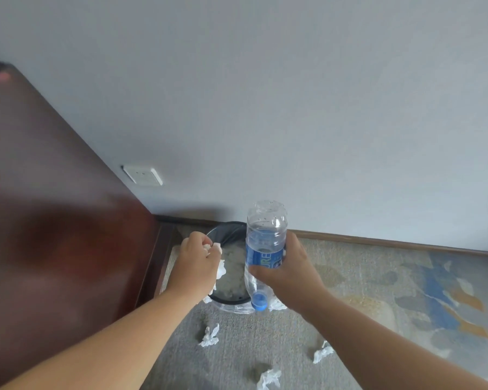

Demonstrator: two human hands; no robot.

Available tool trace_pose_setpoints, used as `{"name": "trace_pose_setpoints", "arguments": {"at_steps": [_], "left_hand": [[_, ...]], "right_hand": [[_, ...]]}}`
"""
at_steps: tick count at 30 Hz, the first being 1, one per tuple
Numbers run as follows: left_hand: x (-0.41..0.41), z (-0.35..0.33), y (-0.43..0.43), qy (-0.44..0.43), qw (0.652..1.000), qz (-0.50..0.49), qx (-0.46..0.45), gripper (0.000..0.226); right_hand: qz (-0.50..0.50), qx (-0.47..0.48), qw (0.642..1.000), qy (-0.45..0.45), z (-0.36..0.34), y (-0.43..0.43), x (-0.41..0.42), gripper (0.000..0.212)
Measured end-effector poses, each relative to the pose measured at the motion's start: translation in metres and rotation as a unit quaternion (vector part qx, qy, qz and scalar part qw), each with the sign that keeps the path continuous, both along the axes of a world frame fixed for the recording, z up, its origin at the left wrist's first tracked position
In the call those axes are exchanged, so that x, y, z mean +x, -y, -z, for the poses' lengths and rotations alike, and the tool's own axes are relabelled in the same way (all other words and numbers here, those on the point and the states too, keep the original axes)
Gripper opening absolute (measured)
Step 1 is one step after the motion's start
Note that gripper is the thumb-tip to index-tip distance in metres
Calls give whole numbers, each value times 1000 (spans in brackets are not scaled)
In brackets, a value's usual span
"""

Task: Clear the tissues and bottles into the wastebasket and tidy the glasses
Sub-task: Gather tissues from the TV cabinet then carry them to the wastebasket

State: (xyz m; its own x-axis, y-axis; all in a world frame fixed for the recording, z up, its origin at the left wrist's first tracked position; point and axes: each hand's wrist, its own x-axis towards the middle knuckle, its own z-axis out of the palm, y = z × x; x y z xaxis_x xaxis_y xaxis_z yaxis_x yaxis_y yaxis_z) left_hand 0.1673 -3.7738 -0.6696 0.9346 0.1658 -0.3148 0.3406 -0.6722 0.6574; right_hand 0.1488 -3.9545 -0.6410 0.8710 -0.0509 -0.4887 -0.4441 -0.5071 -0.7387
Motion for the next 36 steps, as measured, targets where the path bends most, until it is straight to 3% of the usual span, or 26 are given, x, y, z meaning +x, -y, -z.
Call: {"name": "trace_pose_setpoints", "arguments": {"at_steps": [11, 15, 19, 26, 36], "left_hand": [[39, 165, -2, -41, 999, -23, -21, 30], [40, 185, -3, -40, 999, 13, -1, 51], [35, 179, -8, -25, 999, 33, 23, 39], [14, 97, -11, -26, 998, 44, 43, 34], [-28, -157, -13, 53, 998, 34, 16, 32]], "right_hand": [[3, -66, 998, 25, 163, -19, 26, 56], [-7, -66, 998, 19, 188, -18, 23, 76], [-10, -61, 998, 13, 183, -15, 15, 87], [-22, -91, 995, 42, 93, -16, 4, 61], [-112, -102, 982, 108, -154, -19, -7, 45]]}}
